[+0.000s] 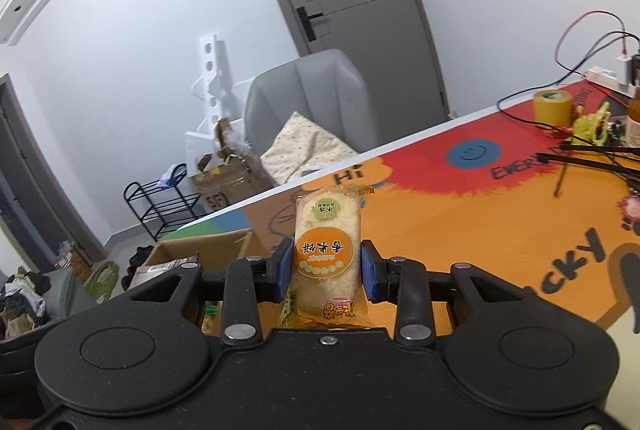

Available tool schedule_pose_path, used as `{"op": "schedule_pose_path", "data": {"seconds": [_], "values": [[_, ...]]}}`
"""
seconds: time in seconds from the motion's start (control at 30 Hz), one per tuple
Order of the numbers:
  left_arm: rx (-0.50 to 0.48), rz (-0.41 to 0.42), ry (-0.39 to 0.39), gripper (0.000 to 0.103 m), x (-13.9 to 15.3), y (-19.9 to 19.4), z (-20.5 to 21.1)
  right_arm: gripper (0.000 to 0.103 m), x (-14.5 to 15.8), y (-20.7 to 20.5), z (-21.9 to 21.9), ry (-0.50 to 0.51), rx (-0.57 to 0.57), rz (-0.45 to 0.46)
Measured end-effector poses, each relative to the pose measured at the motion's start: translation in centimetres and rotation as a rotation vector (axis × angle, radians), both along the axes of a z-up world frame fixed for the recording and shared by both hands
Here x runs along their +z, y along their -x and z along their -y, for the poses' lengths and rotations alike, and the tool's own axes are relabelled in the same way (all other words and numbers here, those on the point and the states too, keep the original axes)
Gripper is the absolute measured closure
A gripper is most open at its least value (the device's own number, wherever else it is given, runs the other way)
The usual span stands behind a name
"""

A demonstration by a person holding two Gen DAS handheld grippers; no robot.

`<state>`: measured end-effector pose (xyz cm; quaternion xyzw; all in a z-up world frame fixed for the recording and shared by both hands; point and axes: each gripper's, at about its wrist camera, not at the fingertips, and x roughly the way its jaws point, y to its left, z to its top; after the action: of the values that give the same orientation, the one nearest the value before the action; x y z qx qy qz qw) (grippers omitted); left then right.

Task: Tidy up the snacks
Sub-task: 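Carry the cake pack and bread roll over the box with both grippers, then open both grippers to drop the snacks into the box and withdraw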

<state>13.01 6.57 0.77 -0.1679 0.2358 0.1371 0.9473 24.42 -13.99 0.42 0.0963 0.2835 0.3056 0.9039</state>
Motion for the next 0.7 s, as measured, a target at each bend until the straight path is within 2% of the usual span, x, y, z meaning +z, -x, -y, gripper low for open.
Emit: {"op": "schedule_pose_path", "data": {"seconds": [0.47, 0.7], "values": [[0.075, -0.035, 0.018, 0.049, -0.4, 3.7, -3.7, 0.07, 0.7, 3.1, -4.7, 0.006, 0.115, 0.017], [0.127, -0.017, 0.021, 0.046, 0.4, 5.2, -5.2, 0.07, 0.9, 4.3, -6.7, -0.004, 0.174, 0.0]]}}
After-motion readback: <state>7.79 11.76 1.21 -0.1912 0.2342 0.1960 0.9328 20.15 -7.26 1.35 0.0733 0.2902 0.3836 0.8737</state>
